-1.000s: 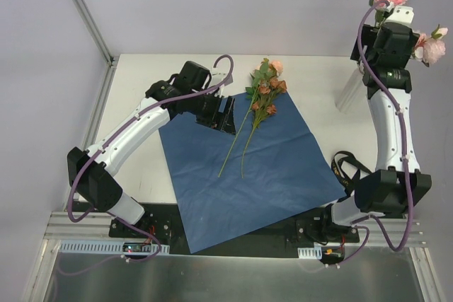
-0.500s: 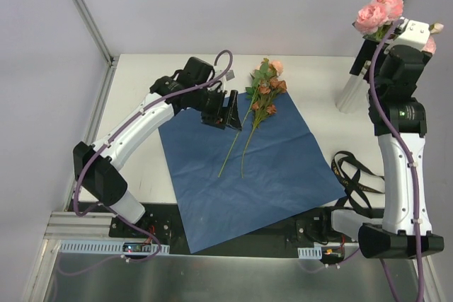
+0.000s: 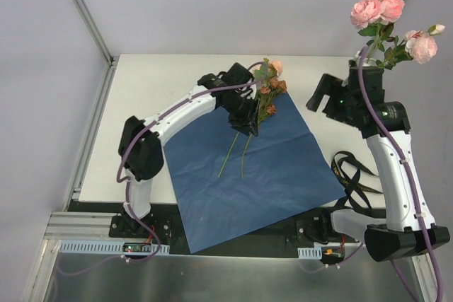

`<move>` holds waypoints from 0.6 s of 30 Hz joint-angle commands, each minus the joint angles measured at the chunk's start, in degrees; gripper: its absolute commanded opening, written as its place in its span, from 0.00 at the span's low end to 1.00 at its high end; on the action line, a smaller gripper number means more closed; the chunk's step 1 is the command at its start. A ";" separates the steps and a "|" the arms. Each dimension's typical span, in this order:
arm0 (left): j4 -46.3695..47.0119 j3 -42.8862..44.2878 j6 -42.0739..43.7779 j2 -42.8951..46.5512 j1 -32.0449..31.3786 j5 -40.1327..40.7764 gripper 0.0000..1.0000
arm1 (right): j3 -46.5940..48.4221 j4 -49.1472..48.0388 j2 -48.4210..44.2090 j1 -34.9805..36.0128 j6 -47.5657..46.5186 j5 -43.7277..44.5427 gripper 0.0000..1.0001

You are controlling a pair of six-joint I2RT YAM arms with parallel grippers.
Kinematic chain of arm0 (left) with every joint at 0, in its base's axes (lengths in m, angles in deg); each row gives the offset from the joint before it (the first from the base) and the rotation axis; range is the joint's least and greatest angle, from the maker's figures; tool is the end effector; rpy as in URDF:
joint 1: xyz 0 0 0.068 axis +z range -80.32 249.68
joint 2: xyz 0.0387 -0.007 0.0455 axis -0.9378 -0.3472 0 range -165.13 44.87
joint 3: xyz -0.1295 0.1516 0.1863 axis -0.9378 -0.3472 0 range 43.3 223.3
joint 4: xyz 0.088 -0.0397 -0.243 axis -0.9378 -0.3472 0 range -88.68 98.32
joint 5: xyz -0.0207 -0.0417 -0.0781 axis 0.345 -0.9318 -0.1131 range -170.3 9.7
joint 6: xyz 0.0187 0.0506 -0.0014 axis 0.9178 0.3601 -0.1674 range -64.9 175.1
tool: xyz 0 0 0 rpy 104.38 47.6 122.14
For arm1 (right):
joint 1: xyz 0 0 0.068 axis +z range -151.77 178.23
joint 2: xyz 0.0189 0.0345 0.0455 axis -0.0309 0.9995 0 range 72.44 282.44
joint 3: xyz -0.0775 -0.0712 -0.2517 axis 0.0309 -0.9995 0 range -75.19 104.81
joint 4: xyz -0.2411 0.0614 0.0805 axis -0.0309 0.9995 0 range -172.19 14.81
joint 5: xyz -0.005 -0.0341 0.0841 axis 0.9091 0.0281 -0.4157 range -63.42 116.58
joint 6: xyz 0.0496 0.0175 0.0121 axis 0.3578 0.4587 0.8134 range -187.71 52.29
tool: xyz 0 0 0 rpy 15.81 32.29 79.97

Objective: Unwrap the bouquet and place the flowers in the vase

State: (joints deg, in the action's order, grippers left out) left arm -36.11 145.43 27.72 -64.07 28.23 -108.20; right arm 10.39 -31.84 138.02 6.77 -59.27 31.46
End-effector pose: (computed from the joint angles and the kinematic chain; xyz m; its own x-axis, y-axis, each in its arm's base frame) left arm 0.3053 -0.2921 0.3115 -0.8890 0.2430 -0.3882 0.4458 0.6533 -0.6119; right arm 0.2130 0.0290 0.4387 -0.5054 0.0720 -0.8599 -0.0012 0.9965 0.0841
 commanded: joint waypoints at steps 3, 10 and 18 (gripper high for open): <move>-10.06 9.84 0.92 -10.31 -4.16 17.41 0.36 | -6.56 11.97 0.34 6.83 5.35 -8.05 0.97; -10.51 10.37 -0.66 -16.56 -4.95 21.83 0.28 | -10.69 13.02 -3.97 7.99 5.18 -9.02 0.97; -10.51 12.39 -1.28 -22.09 -6.01 23.33 0.23 | -11.75 15.66 -9.06 7.90 2.28 -6.56 0.97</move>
State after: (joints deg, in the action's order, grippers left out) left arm -44.85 154.48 27.30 -84.40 23.14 -88.07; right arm -1.06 -18.93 131.20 14.50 -55.44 23.79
